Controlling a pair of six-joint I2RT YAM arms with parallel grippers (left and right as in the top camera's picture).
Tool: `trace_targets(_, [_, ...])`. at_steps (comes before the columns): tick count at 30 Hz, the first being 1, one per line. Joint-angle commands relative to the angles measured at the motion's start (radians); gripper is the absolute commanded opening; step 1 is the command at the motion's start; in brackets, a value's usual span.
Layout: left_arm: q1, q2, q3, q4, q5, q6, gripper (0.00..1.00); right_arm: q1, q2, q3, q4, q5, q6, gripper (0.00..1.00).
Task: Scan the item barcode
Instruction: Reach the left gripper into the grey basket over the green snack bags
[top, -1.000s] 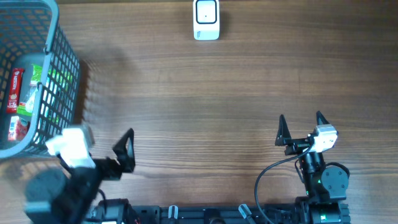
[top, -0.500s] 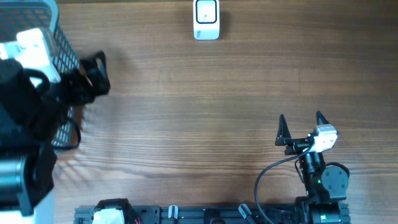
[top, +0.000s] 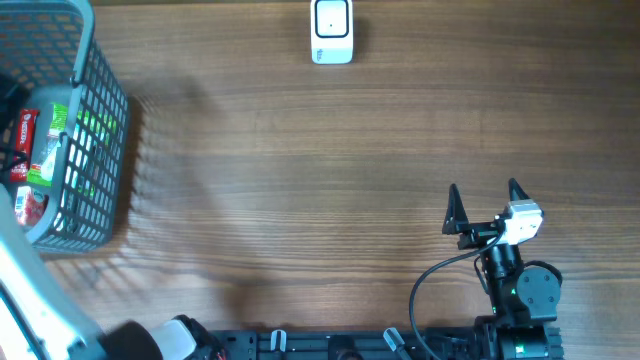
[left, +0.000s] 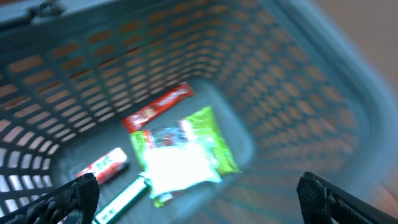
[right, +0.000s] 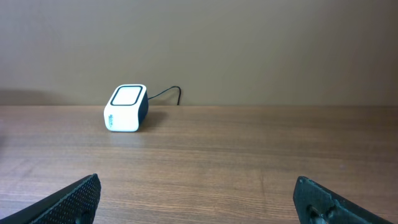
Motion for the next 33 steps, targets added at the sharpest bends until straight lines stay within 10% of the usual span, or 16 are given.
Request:
trace_targets(1, [0.099,0.132,0.017,0.039,0.007,0.037,0.92,-0.005,-0.003,-0.001,0.003,-0.012,-0.012,1.00])
trace_targets(12, [0.134,0.360,0.017,0.072,0.266,0.687,1.00,-0.005,-0.003,-0.001,0.003,-0.013,-0.011,0.99])
trace_targets(33, [0.115,0.594,0.014,0.059,0.422,1.138,1.00,-0.005,-0.003,-0.001,0.003,-0.013,-0.011,1.00])
